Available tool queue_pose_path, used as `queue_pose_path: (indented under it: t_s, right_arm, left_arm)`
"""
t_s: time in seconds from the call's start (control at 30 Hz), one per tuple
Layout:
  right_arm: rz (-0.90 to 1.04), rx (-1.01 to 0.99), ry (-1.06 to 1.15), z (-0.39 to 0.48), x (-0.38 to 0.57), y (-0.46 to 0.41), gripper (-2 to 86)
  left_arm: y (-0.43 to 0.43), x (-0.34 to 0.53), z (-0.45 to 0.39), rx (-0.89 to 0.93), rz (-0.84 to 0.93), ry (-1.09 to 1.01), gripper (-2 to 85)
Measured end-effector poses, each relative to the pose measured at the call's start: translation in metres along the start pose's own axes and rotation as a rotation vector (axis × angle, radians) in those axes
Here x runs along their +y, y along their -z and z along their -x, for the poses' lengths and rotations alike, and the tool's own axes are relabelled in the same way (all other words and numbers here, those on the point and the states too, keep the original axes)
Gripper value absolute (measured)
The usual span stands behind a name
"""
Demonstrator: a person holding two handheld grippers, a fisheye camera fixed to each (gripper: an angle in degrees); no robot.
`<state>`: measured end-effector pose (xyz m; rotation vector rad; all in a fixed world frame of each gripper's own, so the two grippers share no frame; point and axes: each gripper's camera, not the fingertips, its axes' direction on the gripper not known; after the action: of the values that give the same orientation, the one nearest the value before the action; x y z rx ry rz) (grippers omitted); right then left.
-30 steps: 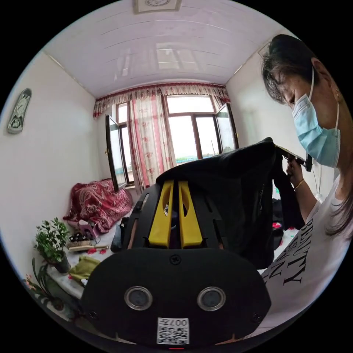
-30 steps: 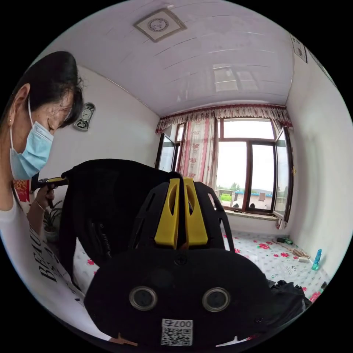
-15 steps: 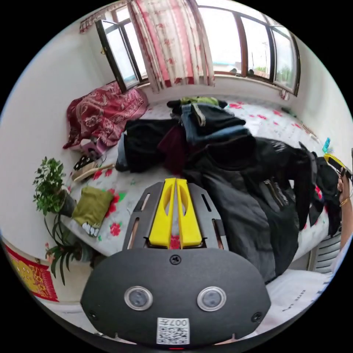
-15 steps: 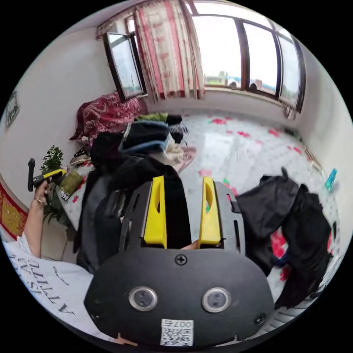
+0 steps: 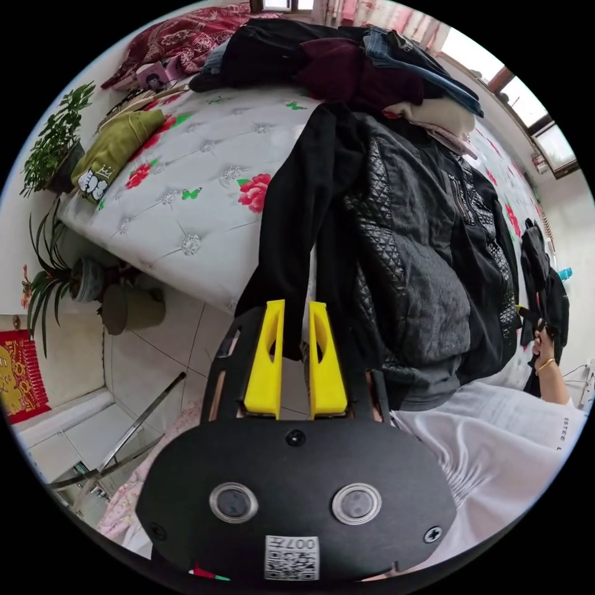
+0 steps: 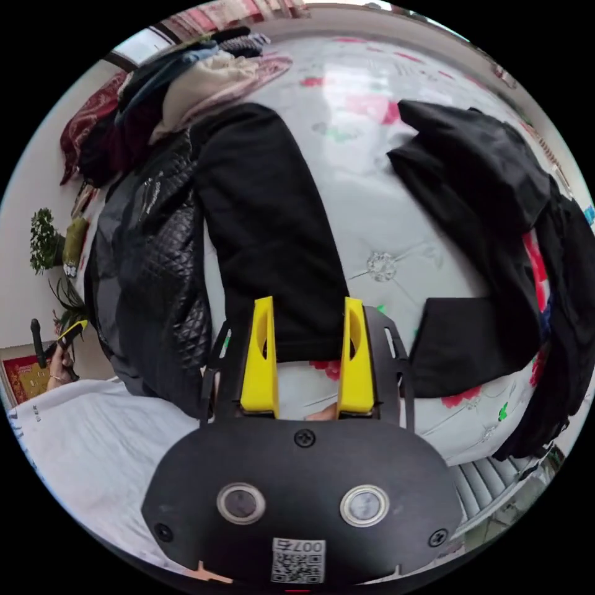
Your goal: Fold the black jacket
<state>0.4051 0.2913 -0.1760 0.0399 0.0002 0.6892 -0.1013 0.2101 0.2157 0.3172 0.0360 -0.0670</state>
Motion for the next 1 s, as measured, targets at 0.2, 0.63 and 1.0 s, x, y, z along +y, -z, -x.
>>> queue_pose_path:
  t_s: [0.2, 0.63, 1.0]
  right_arm:
    - [-0.142, 0.184, 0.026, -0.013, -0.04, 0.055, 0.6]
    - [-0.338, 0.022, -0.172, -0.003, 0.025, 0.08, 5.4]
    - [-0.178, -0.126, -0.049, 0.132, 0.138, -0.026, 8.3]
  left_arm:
    - [0.004, -0.048, -0.004, -0.088, 0.005, -0.055, 8.2]
    - [0.052, -0.176, 0.129, -0.282, 0.009, -0.1, 0.7]
    - [0.182, -0.161, 0.318, -0.149, -0.322, 0.252, 5.7]
